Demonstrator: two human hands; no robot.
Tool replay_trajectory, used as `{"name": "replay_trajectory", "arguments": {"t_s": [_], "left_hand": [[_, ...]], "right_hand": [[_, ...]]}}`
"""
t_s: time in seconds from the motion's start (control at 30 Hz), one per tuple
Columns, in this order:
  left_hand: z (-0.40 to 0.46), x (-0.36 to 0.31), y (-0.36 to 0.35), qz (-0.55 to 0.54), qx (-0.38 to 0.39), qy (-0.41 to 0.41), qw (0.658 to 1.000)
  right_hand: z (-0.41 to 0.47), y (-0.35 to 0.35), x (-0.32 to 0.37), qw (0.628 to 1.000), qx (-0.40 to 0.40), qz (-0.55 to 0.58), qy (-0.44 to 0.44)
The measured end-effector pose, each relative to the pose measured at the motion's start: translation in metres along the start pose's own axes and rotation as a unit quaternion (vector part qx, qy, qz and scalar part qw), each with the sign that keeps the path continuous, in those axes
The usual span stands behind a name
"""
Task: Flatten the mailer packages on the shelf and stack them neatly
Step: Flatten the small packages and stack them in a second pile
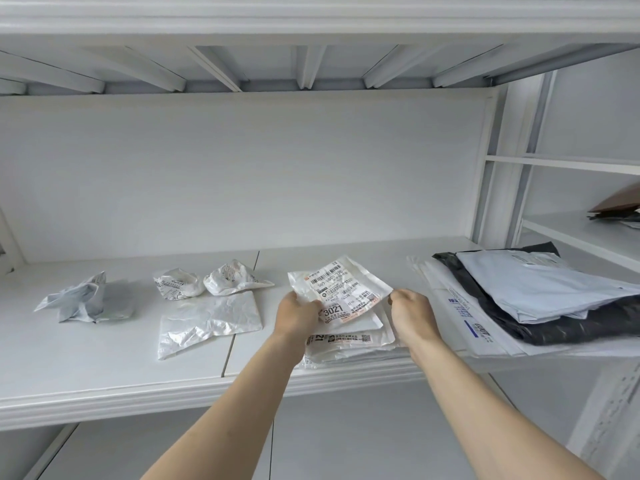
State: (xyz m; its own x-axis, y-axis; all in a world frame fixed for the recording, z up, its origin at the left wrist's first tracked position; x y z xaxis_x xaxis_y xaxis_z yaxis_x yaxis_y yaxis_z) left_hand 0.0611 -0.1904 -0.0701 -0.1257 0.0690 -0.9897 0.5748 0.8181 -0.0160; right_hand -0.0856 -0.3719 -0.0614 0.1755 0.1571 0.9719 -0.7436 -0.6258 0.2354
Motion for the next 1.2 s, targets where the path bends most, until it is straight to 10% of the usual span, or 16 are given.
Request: {"name": "replay_trajectory", "arguments": {"t_s": [0.27, 1.0, 1.2], "left_hand": [[0.026, 0.027, 0.006, 0.161, -0.008, 0.010, 0.987], [0.003, 0.006, -0.008, 0.195, 0.020, -0.012, 0.981], [0.009, -0.029, 0.064, 0.463, -0.046, -0.081, 0.882]], "right_hand": [[0.000, -0.005, -0.002, 0.995, 0.039, 0.084, 0.024], [-0.017, -0.006, 0.043, 0.952, -0.082, -0.268, 0.120], [-0.033, -0.062, 0.097, 0.929, -0.044, -0.274, 0.244]]}}
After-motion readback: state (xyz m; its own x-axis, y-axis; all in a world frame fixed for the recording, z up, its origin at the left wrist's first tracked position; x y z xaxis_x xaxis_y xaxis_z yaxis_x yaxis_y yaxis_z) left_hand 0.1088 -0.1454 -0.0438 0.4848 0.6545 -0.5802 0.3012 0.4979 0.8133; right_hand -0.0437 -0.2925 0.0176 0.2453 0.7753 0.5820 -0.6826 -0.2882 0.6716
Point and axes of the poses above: each hand's wrist, its own z-axis towards the middle knuckle, its own y-axis out of the back of the hand, x = y × z, the point moved 10 cm from there along z, towards the middle knuckle, and after that the axes turned 10 degrees about x, right-handed, at the moved point
